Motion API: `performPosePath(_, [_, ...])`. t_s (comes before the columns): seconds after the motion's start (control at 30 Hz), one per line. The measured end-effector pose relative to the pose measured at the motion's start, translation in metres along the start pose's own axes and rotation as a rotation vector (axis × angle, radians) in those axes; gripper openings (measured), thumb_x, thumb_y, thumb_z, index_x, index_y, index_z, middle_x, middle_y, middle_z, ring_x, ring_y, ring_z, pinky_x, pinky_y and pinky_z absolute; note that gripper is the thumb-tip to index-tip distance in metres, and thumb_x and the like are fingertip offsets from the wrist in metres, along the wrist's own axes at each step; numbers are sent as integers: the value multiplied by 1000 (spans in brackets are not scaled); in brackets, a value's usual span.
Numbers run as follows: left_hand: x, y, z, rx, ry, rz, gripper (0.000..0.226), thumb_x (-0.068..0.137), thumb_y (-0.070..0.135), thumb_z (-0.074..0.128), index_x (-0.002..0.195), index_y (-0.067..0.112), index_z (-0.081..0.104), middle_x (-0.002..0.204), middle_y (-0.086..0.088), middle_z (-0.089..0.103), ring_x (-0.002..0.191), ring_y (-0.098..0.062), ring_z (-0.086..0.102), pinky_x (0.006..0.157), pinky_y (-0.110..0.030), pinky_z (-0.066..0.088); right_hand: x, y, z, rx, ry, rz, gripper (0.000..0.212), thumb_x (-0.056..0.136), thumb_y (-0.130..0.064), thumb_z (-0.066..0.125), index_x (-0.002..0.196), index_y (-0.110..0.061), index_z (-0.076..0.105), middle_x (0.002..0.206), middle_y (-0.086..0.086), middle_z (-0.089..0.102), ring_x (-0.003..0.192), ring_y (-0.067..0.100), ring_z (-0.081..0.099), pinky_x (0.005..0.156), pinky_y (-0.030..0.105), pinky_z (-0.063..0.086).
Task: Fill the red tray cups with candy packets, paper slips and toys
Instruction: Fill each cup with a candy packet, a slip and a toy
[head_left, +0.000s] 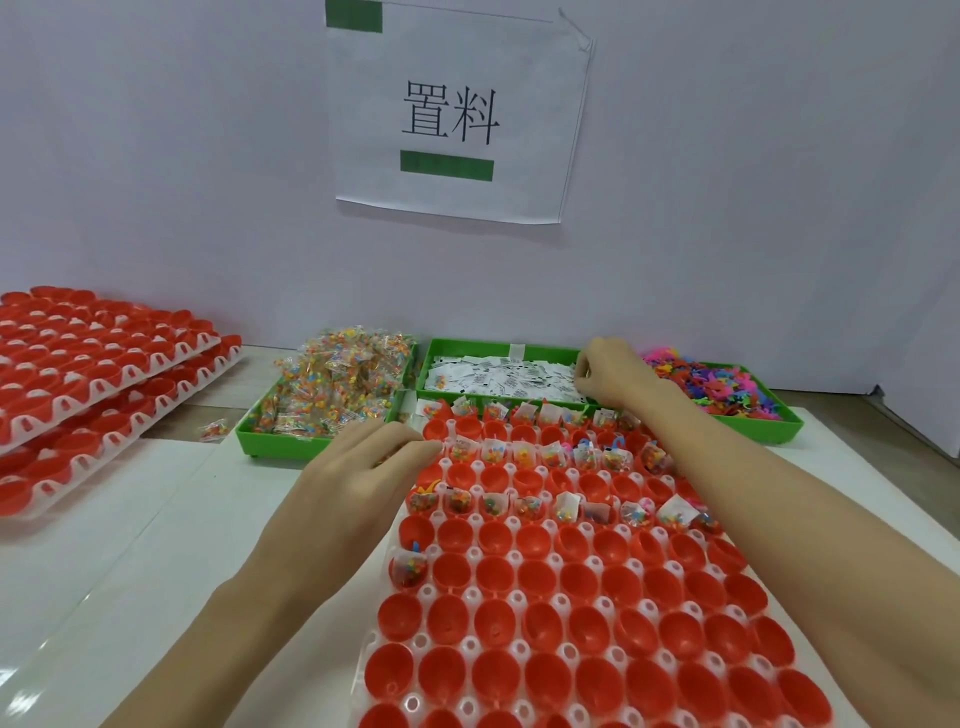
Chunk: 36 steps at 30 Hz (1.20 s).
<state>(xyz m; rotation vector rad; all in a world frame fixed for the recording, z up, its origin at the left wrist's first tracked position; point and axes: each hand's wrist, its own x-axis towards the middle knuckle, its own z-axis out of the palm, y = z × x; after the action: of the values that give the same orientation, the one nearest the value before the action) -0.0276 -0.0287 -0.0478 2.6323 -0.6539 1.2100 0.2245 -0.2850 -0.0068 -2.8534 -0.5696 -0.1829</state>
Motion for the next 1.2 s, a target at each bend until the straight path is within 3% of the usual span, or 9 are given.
performPosePath(0.17, [1, 1, -1, 0, -8, -10, 20, 93, 11, 67, 111, 7, 76, 100, -3, 70, 86, -27, 64, 74, -38, 54, -5, 1, 1, 40, -26, -20, 30, 97, -24, 66, 106, 3, 76, 103, 18, 75, 91, 30, 69, 84, 36, 55])
performPosePath(0.33, [-1, -2, 0, 0, -29, -13, 19, 93, 9, 66, 109, 8, 75, 99, -2, 69, 86, -27, 63, 75, -38, 52, -3, -4, 1, 21, -44, -56, 8, 89, -5, 72, 91, -4, 80, 96, 9, 78, 90, 21, 71, 83, 35, 58])
performPosePath(0.47, [-1, -4, 1, -3, -41, -12, 19, 92, 8, 67, 110, 8, 75, 99, -2, 68, 86, -26, 62, 74, -39, 53, 1, -9, -2, -12, -43, -64, 11, 86, 0, 67, 87, 5, 77, 90, 17, 77, 84, 30, 72, 76, 41, 60])
performPosePath(0.6, [-1, -4, 1, -6, -50, -5, 19, 93, 9, 66, 110, 8, 75, 99, -2, 67, 86, -26, 62, 73, -38, 53, 2, -9, 4, -69, -48, -55, 25, 89, -9, 70, 70, 3, 62, 69, 23, 61, 65, 26, 56, 63, 36, 51])
performPosePath(0.63, [-1, -4, 0, -7, -53, -5, 19, 93, 9, 66, 110, 8, 75, 99, -2, 67, 86, -26, 63, 74, -39, 54, 2, -9, 5, -59, -54, -52, 24, 90, -8, 71, 74, 9, 67, 73, 25, 66, 65, 27, 61, 67, 40, 56])
performPosePath(0.7, [-1, -4, 0, -6, -56, -7, 20, 92, 9, 67, 110, 8, 75, 99, -2, 68, 86, -26, 63, 74, -39, 54, 3, -9, 3, -39, -47, -69, 9, 88, -3, 71, 86, 4, 77, 85, 18, 76, 79, 27, 71, 77, 40, 60])
performPosePath(0.8, [0, -3, -2, -9, -59, -10, 21, 92, 9, 67, 111, 8, 75, 99, -2, 68, 86, -26, 63, 73, -39, 55, 5, -12, 0, 1, -53, -84, 9, 87, -1, 71, 90, -4, 79, 89, 9, 76, 79, 20, 69, 71, 29, 54])
performPosePath(1.0, [1, -2, -3, -6, -38, -16, 20, 94, 14, 64, 109, 9, 76, 96, -1, 69, 84, -25, 64, 72, -38, 55, 2, -11, -9, 207, 46, -19, 13, 87, -19, 80, 82, -9, 74, 79, 3, 71, 67, 8, 59, 59, 19, 42])
performPosePath(1.2, [5, 5, -9, -76, 29, -119, 17, 96, 19, 67, 104, 10, 79, 94, 0, 72, 81, -22, 67, 73, -37, 58, -28, -14, -22, 443, 207, 8, 22, 88, -32, 79, 82, -14, 69, 72, -3, 68, 60, 5, 60, 55, 16, 42])
